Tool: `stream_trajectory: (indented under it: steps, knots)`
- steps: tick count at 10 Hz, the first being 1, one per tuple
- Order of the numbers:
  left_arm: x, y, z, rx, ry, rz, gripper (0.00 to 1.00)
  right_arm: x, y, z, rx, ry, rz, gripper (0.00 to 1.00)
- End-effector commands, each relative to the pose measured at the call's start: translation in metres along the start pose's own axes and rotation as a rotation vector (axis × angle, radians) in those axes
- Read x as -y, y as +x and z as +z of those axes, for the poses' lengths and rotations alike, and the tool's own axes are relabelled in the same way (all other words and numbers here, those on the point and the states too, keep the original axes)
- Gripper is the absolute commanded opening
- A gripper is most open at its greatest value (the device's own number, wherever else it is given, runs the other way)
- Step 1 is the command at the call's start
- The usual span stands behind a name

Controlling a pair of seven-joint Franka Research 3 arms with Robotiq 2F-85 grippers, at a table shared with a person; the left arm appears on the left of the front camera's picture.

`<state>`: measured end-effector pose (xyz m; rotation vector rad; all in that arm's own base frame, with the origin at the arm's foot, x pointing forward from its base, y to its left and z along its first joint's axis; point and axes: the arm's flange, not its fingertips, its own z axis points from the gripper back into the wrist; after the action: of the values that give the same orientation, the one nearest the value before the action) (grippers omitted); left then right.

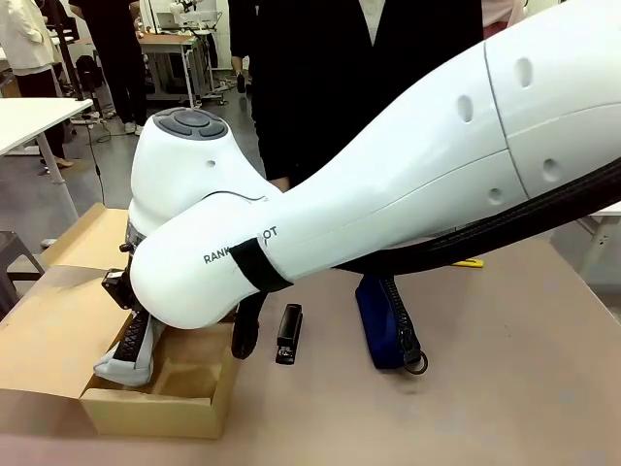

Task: Place items inside the box.
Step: Pick up a Pencil pouch or Stapler and place it inside the Mailer Box closest to the robot.

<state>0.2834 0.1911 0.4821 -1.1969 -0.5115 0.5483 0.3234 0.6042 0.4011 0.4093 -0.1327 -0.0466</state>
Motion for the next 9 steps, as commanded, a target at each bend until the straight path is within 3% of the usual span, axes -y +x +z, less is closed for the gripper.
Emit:
stream_trajectory:
  steps: [1,5,9]
  knots:
    - [-0.001,-0.002,0.001,-0.002,-0.011,-0.016,1.0,-0.008,-0.008,-0.012,0.017,-0.038,-0.04,0.05]
    - [-0.001,-0.002,0.001,-0.002,-0.011,-0.016,1.0,0.001,-0.012,-0.041,-0.006,-0.129,-0.041,0.05]
    - [-0.001,-0.002,0.001,-0.002,-0.011,-0.016,1.0,0.009,-0.007,-0.047,-0.002,-0.124,-0.062,0.05]
